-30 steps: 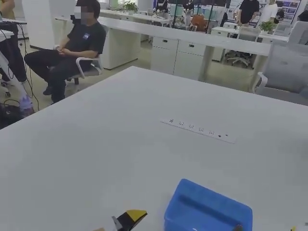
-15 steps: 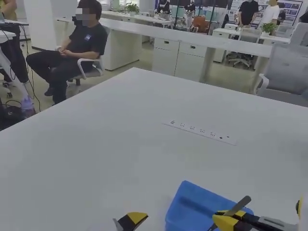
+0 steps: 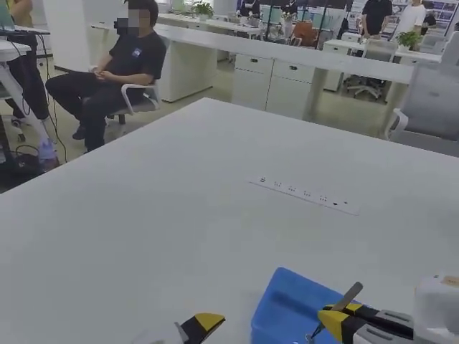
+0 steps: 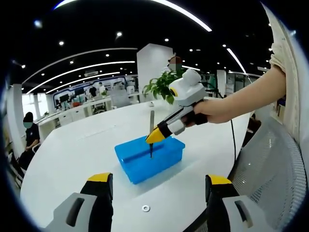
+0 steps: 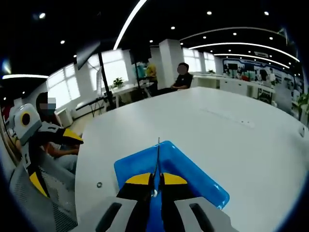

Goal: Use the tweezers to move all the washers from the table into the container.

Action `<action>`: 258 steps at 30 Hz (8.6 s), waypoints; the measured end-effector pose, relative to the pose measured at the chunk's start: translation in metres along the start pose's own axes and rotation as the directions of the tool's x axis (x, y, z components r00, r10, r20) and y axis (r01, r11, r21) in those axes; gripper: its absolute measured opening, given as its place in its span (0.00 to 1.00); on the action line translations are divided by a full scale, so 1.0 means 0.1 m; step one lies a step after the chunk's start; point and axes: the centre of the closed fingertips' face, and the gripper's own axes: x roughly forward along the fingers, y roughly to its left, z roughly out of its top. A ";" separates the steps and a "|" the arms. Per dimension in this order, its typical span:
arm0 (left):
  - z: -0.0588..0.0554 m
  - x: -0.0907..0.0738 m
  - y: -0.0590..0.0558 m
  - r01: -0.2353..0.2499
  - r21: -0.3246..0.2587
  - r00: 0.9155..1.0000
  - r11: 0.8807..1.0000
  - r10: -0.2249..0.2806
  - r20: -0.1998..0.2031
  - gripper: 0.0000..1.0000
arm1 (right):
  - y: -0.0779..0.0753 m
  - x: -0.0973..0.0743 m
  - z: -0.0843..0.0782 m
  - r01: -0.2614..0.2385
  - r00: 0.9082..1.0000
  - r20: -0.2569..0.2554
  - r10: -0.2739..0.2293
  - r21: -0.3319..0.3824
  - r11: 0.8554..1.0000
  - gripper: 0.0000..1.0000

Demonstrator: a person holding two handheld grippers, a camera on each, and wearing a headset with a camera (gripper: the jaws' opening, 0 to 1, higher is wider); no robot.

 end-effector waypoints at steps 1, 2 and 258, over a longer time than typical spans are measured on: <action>0.00 0.00 0.00 -0.001 0.000 1.000 1.000 0.001 0.000 0.79 | -0.03 0.01 -0.02 0.001 1.000 -0.003 -0.001 0.000 1.000 0.03; 0.00 0.00 0.00 -0.001 -0.001 1.000 1.000 0.001 -0.001 0.79 | -0.05 0.03 -0.04 0.002 1.000 -0.010 -0.002 0.000 1.000 0.03; 0.11 -0.03 -0.55 0.347 0.103 0.931 0.932 -0.329 -0.160 0.21 | 1.40 -0.64 -0.87 -0.333 0.920 -0.329 0.214 -0.366 0.869 0.03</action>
